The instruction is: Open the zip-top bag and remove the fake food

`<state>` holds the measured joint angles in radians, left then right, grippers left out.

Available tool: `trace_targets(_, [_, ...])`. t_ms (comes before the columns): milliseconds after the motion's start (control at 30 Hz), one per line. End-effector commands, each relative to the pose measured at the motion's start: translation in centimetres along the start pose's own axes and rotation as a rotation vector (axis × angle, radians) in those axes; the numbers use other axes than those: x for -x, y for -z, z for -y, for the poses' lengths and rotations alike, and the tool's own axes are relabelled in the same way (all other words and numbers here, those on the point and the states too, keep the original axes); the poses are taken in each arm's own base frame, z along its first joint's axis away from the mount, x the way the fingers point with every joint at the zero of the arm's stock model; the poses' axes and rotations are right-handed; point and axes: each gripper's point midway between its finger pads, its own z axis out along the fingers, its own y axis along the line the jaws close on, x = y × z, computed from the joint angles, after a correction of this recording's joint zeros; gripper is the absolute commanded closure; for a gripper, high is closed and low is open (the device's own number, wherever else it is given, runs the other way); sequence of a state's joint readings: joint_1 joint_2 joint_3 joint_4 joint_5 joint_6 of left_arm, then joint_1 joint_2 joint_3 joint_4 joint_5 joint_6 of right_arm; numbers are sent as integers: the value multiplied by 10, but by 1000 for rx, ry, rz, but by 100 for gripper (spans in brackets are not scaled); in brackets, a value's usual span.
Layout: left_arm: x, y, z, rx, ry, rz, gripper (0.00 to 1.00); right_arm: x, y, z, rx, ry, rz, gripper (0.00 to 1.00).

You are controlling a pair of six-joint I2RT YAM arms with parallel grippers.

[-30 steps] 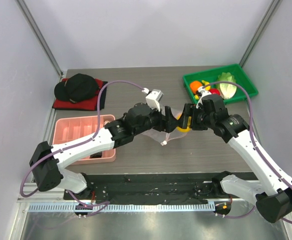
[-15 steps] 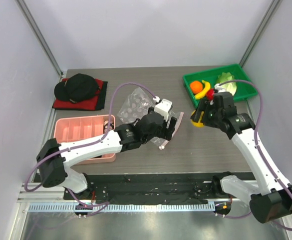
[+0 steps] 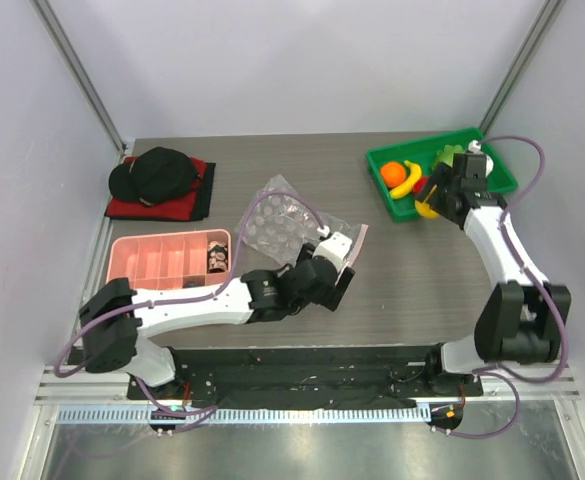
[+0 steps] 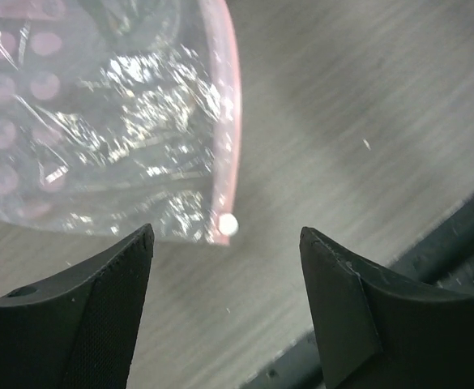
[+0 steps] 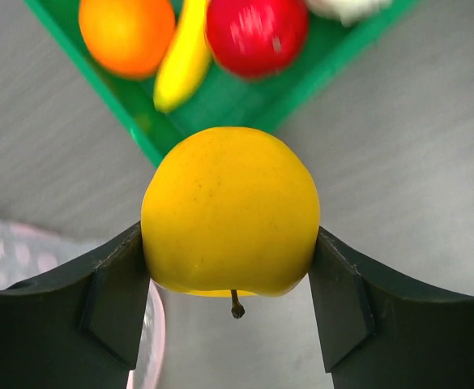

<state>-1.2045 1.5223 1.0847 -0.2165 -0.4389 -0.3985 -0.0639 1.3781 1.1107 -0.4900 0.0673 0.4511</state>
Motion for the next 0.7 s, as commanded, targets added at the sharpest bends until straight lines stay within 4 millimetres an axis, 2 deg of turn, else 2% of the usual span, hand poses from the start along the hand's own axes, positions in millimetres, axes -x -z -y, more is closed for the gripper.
trace_targets(0, [10, 36, 18, -80, 96, 88, 28, 97, -34, -40, 76, -19, 273, 74])
trace_targets(33, [-2, 39, 19, -88, 91, 74, 28, 104, -43, -42, 72, -20, 279, 71])
trace_targets(67, [-5, 43, 19, -87, 95, 79, 29, 129, -44, -53, 83, -6, 317, 69])
trace_targets(100, [-16, 50, 24, -101, 91, 71, 29, 136, -53, -56, 76, 1, 319, 66])
trace_targets(133, [-15, 57, 24, -112, 102, 86, 29, 127, -86, -54, 51, 14, 264, 56])
trace_targets(167, [-16, 62, 24, -112, 106, 94, 28, 147, -85, -64, 54, 19, 270, 52])
trace_targets(200, [-23, 65, 22, -112, 109, 84, 29, 149, -94, -65, 41, 31, 247, 50])
trace_targets(233, [-23, 74, 21, -122, 115, 90, 29, 138, -121, -60, 9, 35, 192, 38])
trace_targets(267, [-25, 76, 19, -119, 121, 89, 29, 150, -119, -65, 5, 33, 197, 30])
trace_targets(333, [-30, 83, 16, -121, 125, 91, 28, 149, -130, -62, -32, 36, 174, 17])
trace_targets(367, [-29, 90, 12, -121, 128, 94, 28, 149, -134, -62, -40, 43, 154, 3])
trace_targets(433, [-30, 96, 6, -107, 130, 98, 28, 148, -132, -58, -62, 54, 141, 0])
trace_targets(500, [-29, 102, -2, -92, 135, 113, 28, 146, -121, -57, -66, 64, 136, 0])
trace_targets(600, [-24, 109, -6, -92, 150, 135, 28, 148, -92, -52, -101, 91, 171, 0])
trace_targets(667, [-22, 113, -6, -102, 169, 140, 28, 141, -82, -52, -113, 120, 167, 0])
